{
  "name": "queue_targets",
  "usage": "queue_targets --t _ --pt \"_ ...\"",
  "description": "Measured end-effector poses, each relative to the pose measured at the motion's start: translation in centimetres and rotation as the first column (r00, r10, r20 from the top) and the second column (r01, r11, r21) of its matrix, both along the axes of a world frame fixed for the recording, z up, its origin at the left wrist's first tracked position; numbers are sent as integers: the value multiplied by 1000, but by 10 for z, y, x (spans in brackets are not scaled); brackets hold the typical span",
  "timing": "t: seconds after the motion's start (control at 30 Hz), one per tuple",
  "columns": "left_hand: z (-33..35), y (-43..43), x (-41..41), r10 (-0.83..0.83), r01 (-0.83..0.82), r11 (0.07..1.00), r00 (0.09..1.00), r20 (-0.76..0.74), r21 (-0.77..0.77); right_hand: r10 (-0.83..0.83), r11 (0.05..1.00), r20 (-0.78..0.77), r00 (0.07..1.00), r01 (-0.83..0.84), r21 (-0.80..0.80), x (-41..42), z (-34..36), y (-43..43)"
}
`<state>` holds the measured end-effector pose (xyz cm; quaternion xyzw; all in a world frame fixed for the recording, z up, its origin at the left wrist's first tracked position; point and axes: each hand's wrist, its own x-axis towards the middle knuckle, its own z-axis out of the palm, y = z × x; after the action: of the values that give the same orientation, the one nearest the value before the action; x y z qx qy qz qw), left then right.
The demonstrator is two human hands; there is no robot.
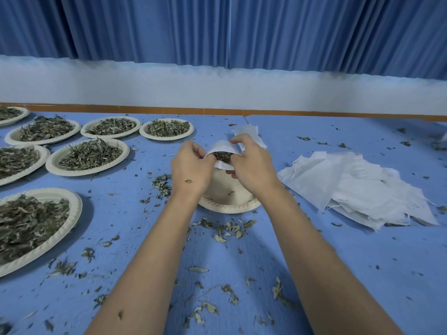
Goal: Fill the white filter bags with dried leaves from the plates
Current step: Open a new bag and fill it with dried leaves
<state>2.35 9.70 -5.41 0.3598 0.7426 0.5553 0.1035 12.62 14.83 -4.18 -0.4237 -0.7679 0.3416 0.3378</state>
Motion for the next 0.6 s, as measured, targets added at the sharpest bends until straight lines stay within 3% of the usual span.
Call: queue_targets --t 0.1,0.2,0.27,0.47,0.6 --pt "2 -1 5 -57 59 998 996 74 -18 31 999 26 999 -31 10 -2 1 -3" --pt "10 -3 7 -168 140 985 917 361 104 33 999 19 999 -33 -7 0 3 -4" --pt "15 -3 7 -218 170 975 872 439 145 33 999 -10 999 -33 -35 2 3 -3" --pt "9 -1 8 -121 107 991 976 180 83 47 993 -65 997 -54 -107 3 3 -3" --pt "6 0 8 -55 51 998 989 138 36 61 992 -73 995 -69 -101 5 3 -2"
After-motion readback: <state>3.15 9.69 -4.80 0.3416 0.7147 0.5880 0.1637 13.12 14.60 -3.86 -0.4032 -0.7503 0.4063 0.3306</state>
